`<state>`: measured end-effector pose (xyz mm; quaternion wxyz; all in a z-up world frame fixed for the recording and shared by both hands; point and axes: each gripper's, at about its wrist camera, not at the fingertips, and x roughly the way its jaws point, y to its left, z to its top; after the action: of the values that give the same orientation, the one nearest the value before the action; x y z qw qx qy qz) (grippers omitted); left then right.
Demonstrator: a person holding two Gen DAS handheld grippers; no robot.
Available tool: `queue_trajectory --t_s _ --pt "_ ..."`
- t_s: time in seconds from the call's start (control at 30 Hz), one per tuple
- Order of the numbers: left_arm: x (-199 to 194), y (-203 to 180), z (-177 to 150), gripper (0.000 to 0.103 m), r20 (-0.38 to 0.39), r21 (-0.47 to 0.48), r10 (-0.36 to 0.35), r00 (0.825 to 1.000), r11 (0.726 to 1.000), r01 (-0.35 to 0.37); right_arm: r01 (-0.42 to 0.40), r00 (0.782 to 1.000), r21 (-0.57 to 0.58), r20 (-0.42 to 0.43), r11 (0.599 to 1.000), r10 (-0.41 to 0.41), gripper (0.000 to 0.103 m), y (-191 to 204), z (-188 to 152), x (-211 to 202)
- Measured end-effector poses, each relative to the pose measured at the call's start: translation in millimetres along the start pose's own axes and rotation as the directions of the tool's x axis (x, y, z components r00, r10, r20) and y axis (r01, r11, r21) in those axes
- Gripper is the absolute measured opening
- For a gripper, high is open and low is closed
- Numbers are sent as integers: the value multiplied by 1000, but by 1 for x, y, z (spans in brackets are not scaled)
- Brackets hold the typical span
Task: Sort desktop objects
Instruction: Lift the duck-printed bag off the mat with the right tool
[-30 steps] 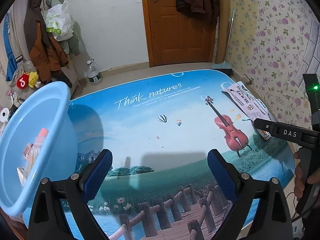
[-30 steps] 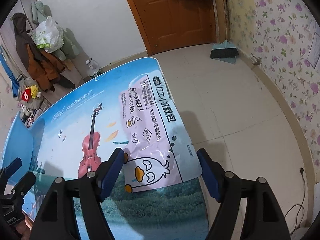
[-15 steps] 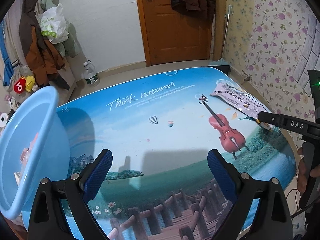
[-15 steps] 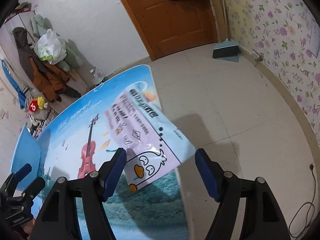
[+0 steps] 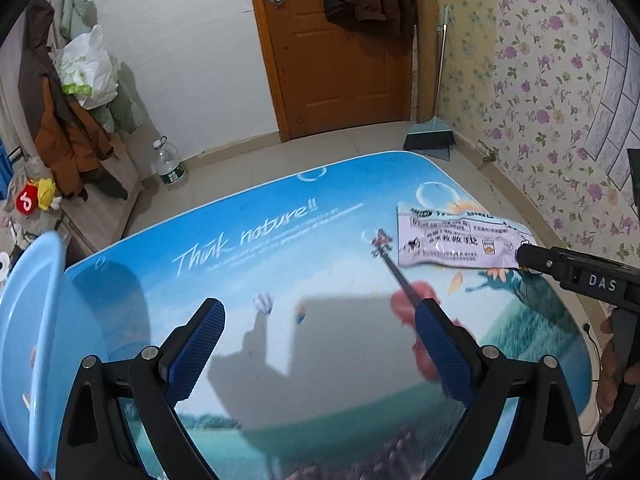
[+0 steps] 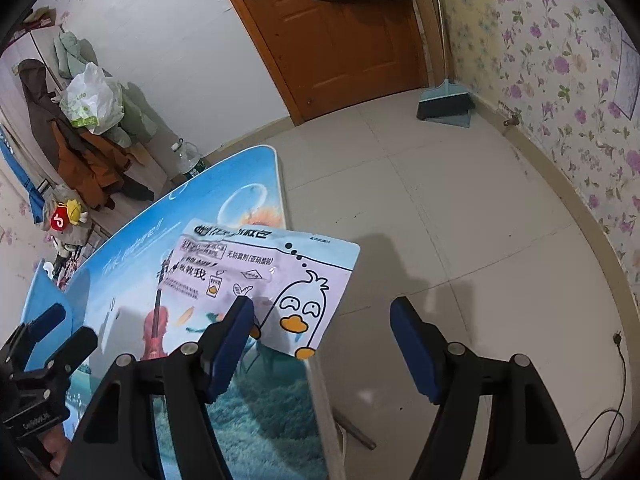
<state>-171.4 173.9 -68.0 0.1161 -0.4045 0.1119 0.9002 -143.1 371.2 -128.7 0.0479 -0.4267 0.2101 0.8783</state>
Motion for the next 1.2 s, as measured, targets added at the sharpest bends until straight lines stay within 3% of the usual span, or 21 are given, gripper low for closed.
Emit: queue_trajectory --t_s 0.27,0.53,0.87,0.97,1.03,1.2 --pt "34 -22 21 97 -49 41 0 999 999 2 -11 1000 -27 -10 1000 10 73 -1 15 10" --pt "59 -34 33 97 -83 71 5 997 997 1 -70 997 10 -25 998 70 73 -9 20 17" --pt "72 -38 30 97 -108 82 -2 994 997 11 -196 979 91 -42 976 201 72 -14 26 27" --pt "71 -37 29 97 -108 82 -6 994 997 15 -216 975 99 -23 971 219 51 -13 25 23" --pt "72 -37 29 97 -110 82 -8 994 996 17 -227 972 96 -31 969 231 26 -12 25 24" --pt "72 -36 28 97 -109 84 -13 994 996 22 -231 971 91 -37 969 235 19 -9 23 26"
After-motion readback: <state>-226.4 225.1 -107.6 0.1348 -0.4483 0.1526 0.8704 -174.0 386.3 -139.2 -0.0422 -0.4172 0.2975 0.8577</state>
